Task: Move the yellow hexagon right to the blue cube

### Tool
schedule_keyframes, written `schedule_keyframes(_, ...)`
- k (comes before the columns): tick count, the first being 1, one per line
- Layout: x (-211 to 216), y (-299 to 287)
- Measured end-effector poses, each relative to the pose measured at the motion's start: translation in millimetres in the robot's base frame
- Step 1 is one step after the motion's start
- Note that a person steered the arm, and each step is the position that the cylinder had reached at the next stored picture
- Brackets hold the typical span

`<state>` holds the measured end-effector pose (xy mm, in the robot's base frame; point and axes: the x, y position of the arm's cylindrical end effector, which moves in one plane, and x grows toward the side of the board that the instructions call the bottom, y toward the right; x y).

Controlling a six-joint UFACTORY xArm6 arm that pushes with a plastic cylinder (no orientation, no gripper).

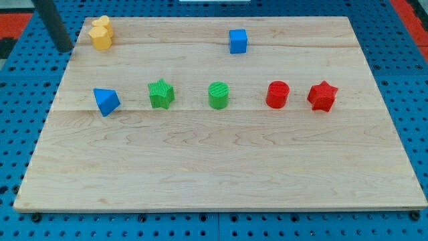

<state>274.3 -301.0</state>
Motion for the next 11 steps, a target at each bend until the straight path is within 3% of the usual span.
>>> schedule_keyframes(2, -18, 52)
schedule_keyframes(4, -6, 134)
schedule_keyframes(6, 3, 165)
schedule_keyframes(7, 28, 96)
schedule_keyframes(8, 111, 19)
schedule_keyframes(9, 179, 10)
schedule_keyframes(10, 200, 73)
schedule_keyframes(11, 169, 78)
